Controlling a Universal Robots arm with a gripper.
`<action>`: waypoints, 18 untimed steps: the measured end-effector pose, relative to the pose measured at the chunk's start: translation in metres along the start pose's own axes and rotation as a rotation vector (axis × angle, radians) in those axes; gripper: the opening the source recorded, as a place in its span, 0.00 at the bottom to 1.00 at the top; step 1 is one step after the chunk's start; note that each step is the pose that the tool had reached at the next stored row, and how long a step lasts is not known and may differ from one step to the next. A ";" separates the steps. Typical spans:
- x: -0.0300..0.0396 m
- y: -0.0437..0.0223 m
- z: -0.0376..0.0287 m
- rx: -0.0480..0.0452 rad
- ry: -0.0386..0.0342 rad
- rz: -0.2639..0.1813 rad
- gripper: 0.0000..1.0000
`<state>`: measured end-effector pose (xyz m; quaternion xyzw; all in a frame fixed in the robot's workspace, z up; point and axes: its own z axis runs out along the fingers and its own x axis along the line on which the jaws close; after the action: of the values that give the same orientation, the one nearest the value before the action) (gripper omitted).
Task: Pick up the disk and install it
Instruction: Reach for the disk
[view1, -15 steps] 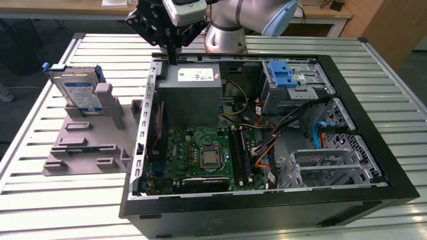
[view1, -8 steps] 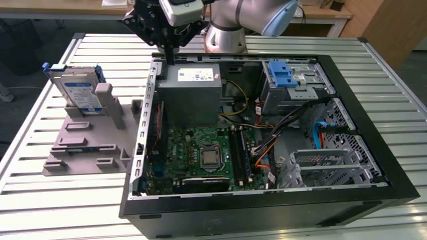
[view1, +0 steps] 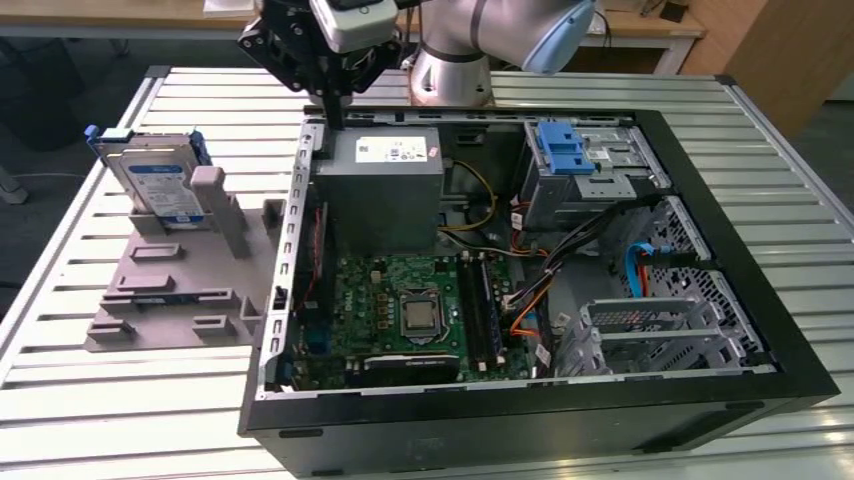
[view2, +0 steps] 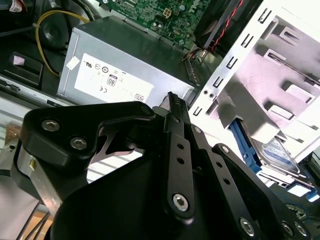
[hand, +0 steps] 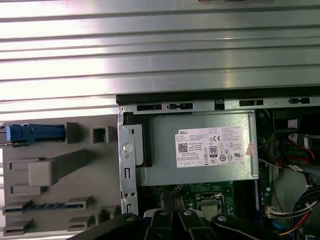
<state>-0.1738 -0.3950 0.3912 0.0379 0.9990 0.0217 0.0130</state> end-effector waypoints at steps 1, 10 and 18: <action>0.0006 0.0000 0.0000 0.0000 0.0000 0.000 0.11; 0.0064 0.0001 0.0002 0.0000 0.0000 0.000 0.11; 0.0115 0.0002 0.0004 0.0000 0.0001 0.000 0.11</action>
<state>-0.1852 -0.3939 0.3905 0.0379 0.9990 0.0217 0.0129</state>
